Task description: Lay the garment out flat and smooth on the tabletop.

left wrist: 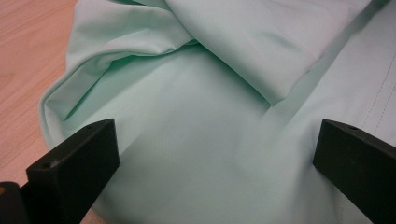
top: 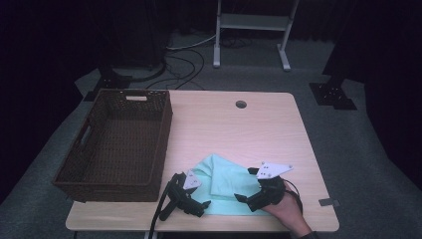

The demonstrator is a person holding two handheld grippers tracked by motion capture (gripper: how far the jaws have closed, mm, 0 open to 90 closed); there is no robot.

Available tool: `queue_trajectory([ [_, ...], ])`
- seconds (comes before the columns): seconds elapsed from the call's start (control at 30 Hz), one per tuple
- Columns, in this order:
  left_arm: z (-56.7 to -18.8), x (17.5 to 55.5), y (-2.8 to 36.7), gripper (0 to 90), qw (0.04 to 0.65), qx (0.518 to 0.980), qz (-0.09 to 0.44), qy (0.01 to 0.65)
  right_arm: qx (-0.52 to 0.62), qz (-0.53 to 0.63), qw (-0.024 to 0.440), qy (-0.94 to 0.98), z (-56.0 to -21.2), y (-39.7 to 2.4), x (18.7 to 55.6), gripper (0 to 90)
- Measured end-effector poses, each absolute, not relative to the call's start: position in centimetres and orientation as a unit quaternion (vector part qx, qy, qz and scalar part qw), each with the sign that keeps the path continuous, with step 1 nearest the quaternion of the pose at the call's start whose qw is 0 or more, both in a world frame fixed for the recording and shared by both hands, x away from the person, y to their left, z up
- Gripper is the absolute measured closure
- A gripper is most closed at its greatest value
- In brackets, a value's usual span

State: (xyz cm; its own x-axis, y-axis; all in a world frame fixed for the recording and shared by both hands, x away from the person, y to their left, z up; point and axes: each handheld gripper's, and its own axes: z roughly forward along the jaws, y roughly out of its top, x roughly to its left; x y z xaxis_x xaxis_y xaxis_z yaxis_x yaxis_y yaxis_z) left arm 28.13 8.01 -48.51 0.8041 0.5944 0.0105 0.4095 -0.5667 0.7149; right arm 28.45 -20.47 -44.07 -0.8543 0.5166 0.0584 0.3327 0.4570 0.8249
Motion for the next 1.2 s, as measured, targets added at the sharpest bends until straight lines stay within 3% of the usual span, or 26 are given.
queue_trajectory([
  [0.43,-48.5,28.1,8.0,0.0,0.367,0.876,0.126,0.287,0.226,0.457,0.092,0.856,-44.2,-18.5,29.2,0.4],
  [0.87,-48.5,28.1,8.0,0.0,0.366,0.877,0.126,0.286,0.2,0.456,0.076,0.864,-44.5,-16.5,29.5,9.1],
  [1.07,-48.5,28.1,8.0,0.0,0.366,0.876,0.126,0.286,0.195,0.451,0.073,0.868,-44.7,-16.4,29.5,15.5],
  [1.2,-48.5,28.1,8.0,0.0,0.367,0.876,0.126,0.287,0.189,0.447,0.067,0.872,-44.9,-16.3,29.4,25.0],
])
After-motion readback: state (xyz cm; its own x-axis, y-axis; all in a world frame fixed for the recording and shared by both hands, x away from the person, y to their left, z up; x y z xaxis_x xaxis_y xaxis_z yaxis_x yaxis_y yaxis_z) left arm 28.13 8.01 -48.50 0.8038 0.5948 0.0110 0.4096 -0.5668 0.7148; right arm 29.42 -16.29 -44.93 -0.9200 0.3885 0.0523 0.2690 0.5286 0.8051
